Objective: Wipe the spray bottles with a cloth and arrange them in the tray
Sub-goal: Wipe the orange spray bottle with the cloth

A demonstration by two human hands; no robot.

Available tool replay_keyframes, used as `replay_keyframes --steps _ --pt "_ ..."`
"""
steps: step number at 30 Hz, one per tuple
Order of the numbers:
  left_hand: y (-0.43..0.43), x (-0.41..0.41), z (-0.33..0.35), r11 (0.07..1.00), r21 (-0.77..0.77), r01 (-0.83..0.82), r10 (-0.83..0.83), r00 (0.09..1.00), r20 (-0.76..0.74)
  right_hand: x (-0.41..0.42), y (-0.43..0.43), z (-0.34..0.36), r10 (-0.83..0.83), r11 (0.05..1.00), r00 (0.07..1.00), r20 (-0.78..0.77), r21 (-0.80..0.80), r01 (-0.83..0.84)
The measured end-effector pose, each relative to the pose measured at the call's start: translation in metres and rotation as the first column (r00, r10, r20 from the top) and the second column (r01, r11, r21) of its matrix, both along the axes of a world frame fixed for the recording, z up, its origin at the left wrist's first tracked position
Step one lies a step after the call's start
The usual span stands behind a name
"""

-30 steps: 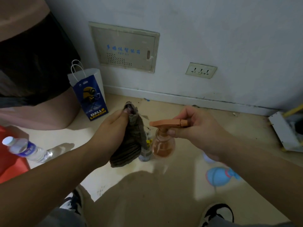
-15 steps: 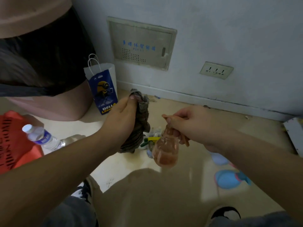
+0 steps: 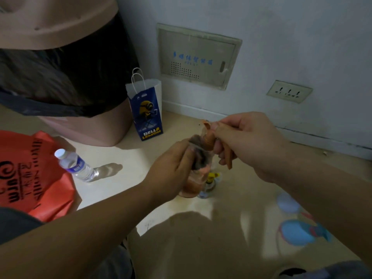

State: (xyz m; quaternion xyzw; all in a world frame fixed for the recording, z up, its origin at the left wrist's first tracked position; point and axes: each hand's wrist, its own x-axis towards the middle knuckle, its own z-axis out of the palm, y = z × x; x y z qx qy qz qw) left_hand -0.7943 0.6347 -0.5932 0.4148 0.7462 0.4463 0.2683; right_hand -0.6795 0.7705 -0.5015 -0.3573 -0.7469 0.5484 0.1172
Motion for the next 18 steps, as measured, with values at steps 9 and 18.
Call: replay_keyframes --steps 9,18 --pt "0.019 0.028 0.015 0.989 0.052 -0.138 0.119 0.957 0.266 0.016 0.005 0.003 -0.073 0.997 0.997 -0.029 0.010 0.074" --pt "0.025 0.015 0.010 0.853 -0.493 -0.172 0.440 0.745 0.502 0.022 0.016 -0.002 -0.065 0.998 0.997 -0.037 0.015 0.066"
